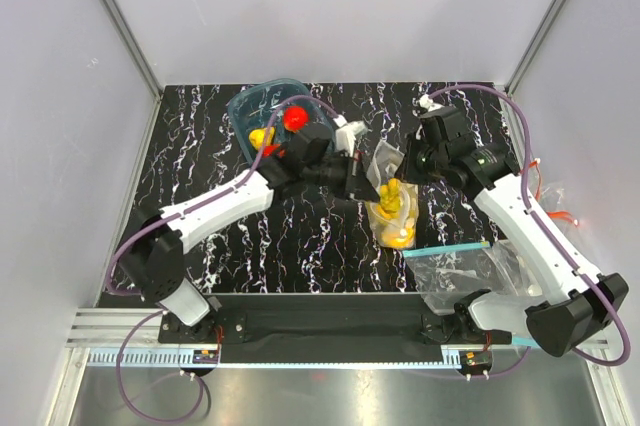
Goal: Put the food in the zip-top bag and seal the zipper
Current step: Adjust the zipper food storage bag at the center of the board, then pick up the fake fruit from the bin.
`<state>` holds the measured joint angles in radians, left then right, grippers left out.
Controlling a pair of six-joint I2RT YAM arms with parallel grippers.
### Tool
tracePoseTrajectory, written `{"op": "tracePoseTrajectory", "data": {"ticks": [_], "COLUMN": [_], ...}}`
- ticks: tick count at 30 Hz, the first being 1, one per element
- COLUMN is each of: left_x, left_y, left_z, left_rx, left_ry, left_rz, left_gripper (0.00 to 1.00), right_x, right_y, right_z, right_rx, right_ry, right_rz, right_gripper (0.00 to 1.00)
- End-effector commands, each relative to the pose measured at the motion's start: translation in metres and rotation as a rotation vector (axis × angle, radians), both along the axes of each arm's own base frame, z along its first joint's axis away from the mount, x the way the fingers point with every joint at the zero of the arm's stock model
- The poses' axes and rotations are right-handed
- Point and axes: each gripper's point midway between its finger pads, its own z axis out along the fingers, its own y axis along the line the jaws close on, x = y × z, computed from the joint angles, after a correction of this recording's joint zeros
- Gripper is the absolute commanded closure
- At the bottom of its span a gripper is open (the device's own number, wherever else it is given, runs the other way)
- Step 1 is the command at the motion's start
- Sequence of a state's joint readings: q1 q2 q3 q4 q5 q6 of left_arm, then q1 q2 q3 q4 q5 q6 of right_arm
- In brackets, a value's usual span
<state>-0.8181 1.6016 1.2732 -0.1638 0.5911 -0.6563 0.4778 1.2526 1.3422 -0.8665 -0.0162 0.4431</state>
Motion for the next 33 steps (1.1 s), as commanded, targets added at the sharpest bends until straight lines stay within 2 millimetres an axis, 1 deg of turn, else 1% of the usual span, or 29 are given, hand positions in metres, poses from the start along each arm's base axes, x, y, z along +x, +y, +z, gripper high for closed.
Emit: {"op": "tracePoseTrajectory", "data": {"ticks": [1,2,3,4,5,6,7,8,10,11,12,13,14,15,16,17,18,20,22,23,25,26,27,28,29,30,31,32,33], "left_x": [0.017,0.016,0.018,0.019,0.017,0.017,0.015,0.017,0.020,0.022,0.025,0.031,0.033,0.043,0.045,0.053,0.059,0.071,0.086,0.102,0.120,0.130,0.142,0.149,0.165,0.173,0.180,0.190,0.201], "left_y": [0.017,0.021,0.024,0.027,0.030,0.034,0.041,0.049,0.066,0.074,0.085,0.099,0.109,0.123,0.133,0.145,0.155,0.172,0.186,0.201,0.216,0.221,0.231,0.235,0.238,0.249,0.254,0.256,0.263], "left_z": [0.025,0.010,0.003,-0.002,-0.012,-0.010,-0.015,-0.009,-0.010,-0.007,0.005,0.005,0.016,0.019,0.022,0.029,0.030,0.033,0.031,0.021,0.012,0.020,0.002,-0.003,-0.009,-0.016,-0.022,-0.037,-0.036], "left_rx": [-0.094,-0.068,-0.050,-0.039,-0.018,-0.016,0.014,0.027,0.073,0.084,0.081,0.103,0.097,0.111,0.130,0.152,0.173,0.200,0.238,0.316,0.417,0.446,0.566,0.613,0.677,0.745,0.786,0.833,0.856], "left_ry": [-0.062,-0.046,-0.057,-0.059,-0.056,-0.073,-0.081,-0.116,-0.155,-0.171,-0.215,-0.212,-0.240,-0.259,-0.265,-0.301,-0.318,-0.358,-0.386,-0.396,-0.437,-0.466,-0.478,-0.490,-0.496,-0.502,-0.501,-0.486,-0.493], "left_rz": [0.033,0.042,0.053,0.063,0.073,0.084,0.090,0.123,0.165,0.189,0.219,0.253,0.278,0.317,0.341,0.401,0.445,0.565,0.656,0.742,0.784,0.802,0.786,0.775,0.784,0.776,0.770,0.752,0.755], "left_gripper": [1.00,1.00,0.98,0.87,0.79,0.70,0.52,0.47,0.38,0.30,0.28,0.26,0.22,0.19,0.14,0.08,0.01,0.01,0.01,0.01,0.01,0.01,0.01,0.01,0.01,0.01,0.01,0.01,0.01], "right_x": [-0.001,-0.002,-0.002,-0.002,-0.002,-0.001,0.000,0.001,0.001,0.001,0.002,0.003,0.003,0.001,0.001,0.001,0.001,0.001,0.000,0.000,-0.001,-0.002,-0.003,-0.003,-0.004,-0.004,-0.005,-0.006,-0.006], "right_y": [-0.029,-0.029,-0.023,-0.019,-0.016,-0.010,-0.007,-0.006,-0.003,-0.003,-0.003,-0.003,-0.002,0.002,0.003,0.003,0.004,0.004,0.005,0.005,0.006,0.006,0.007,0.007,0.008,0.009,0.009,0.009,0.008], "right_z": [0.008,0.005,0.002,0.000,-0.004,-0.007,-0.009,-0.012,-0.011,-0.012,-0.011,-0.010,-0.011,-0.010,-0.009,-0.009,-0.008,-0.006,-0.004,-0.003,0.000,0.000,0.001,0.000,0.000,0.000,0.000,0.000,0.000], "right_rx": [-0.108,-0.113,-0.095,-0.084,-0.077,-0.061,-0.050,-0.046,-0.033,-0.033,-0.028,-0.028,-0.028,-0.010,-0.006,-0.007,-0.002,0.002,0.005,0.005,0.012,0.015,0.022,0.021,0.022,0.024,0.023,0.021,0.019], "right_ry": [-0.076,-0.070,-0.058,-0.050,-0.036,-0.025,-0.022,-0.021,-0.027,-0.029,-0.036,-0.042,-0.040,-0.036,-0.038,-0.040,-0.041,-0.048,-0.050,-0.055,-0.062,-0.063,-0.068,-0.065,-0.063,-0.065,-0.062,-0.058,-0.059], "right_rz": [-0.062,-0.059,-0.036,-0.022,-0.011,0.007,0.011,0.014,0.018,0.019,0.018,0.020,0.020,0.039,0.044,0.046,0.050,0.051,0.062,0.062,0.071,0.072,0.080,0.082,0.086,0.096,0.102,0.107,0.107], "right_gripper": [1.00,1.00,1.00,1.00,1.00,1.00,1.00,1.00,1.00,1.00,1.00,1.00,1.00,1.00,1.00,1.00,1.00,1.00,1.00,1.00,1.00,1.00,1.00,1.00,1.00,1.00,1.00,1.00,1.00]}}
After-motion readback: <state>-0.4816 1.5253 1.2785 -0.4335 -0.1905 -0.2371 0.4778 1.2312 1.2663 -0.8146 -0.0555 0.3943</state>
